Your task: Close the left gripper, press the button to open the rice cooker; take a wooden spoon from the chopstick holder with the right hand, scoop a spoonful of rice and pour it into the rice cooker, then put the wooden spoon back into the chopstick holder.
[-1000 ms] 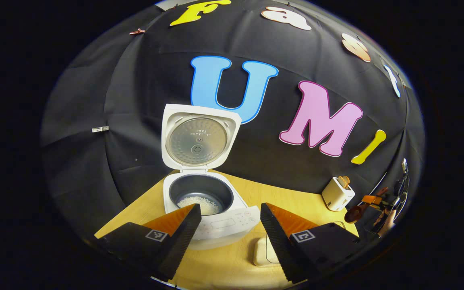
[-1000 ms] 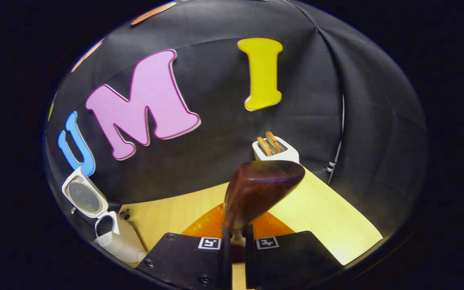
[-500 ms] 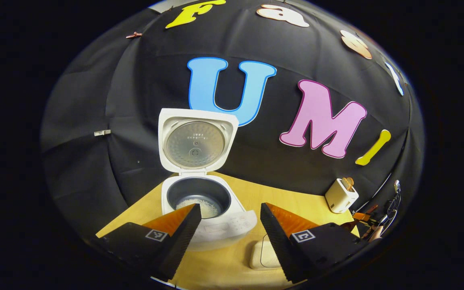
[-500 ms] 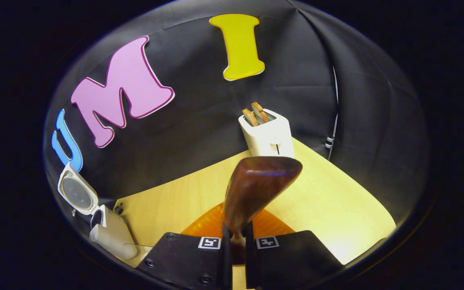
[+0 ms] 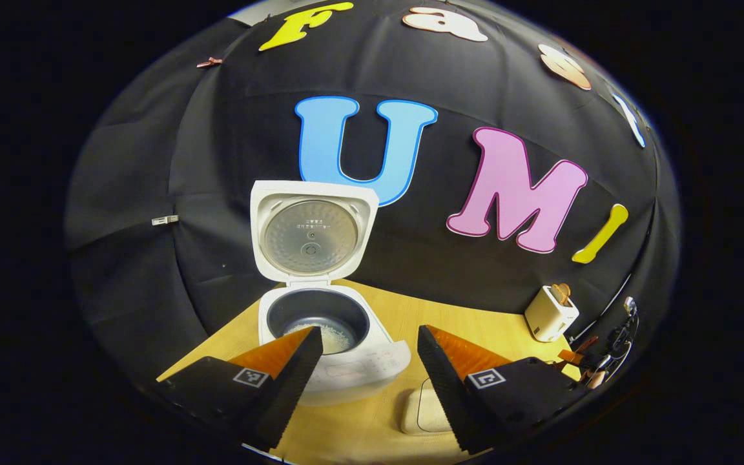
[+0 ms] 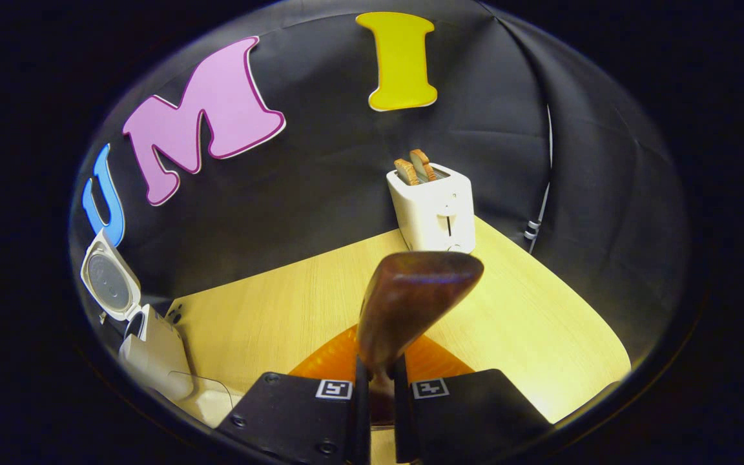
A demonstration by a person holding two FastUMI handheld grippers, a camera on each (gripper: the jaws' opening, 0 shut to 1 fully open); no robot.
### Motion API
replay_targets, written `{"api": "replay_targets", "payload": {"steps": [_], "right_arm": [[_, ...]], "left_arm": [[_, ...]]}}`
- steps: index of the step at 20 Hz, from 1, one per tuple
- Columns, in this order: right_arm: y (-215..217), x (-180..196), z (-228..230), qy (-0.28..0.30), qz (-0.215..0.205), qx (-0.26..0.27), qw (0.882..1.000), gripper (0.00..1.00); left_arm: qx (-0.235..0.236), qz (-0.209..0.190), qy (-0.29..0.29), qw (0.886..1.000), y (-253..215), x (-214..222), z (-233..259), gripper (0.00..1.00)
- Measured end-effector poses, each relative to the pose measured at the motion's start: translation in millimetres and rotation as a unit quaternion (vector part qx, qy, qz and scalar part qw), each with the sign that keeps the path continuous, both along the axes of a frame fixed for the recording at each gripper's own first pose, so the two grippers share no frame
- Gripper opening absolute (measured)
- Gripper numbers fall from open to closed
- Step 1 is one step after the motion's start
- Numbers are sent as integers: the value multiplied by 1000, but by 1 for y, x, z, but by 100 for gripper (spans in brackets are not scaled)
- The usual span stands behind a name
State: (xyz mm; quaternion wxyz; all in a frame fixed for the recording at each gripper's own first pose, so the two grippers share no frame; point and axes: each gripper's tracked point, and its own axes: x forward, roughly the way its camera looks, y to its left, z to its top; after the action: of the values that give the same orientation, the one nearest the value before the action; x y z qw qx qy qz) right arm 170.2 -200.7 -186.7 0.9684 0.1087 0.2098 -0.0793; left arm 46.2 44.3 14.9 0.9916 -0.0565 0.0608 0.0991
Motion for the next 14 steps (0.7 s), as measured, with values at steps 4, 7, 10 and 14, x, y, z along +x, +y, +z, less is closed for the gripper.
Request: {"api": "replay_targets", "payload": {"steps": [4,7,10,14], "right_arm": [[0,-2,-6,13,-7,8,1000,29],[-2,-12,6,9,-20,2,1000,84],[-6,-32,16,15,-39,-3,999,99],[-6,-70,38,10,-71,-24,997,99]], "left_arm": [[4,-1,-10,1000,8,1,10,95],[19,0,-29,999,27,7,32,96],[41,8,-51,998,56,16,67,96],[77,23,-86,993,98,35,128,95]]}}
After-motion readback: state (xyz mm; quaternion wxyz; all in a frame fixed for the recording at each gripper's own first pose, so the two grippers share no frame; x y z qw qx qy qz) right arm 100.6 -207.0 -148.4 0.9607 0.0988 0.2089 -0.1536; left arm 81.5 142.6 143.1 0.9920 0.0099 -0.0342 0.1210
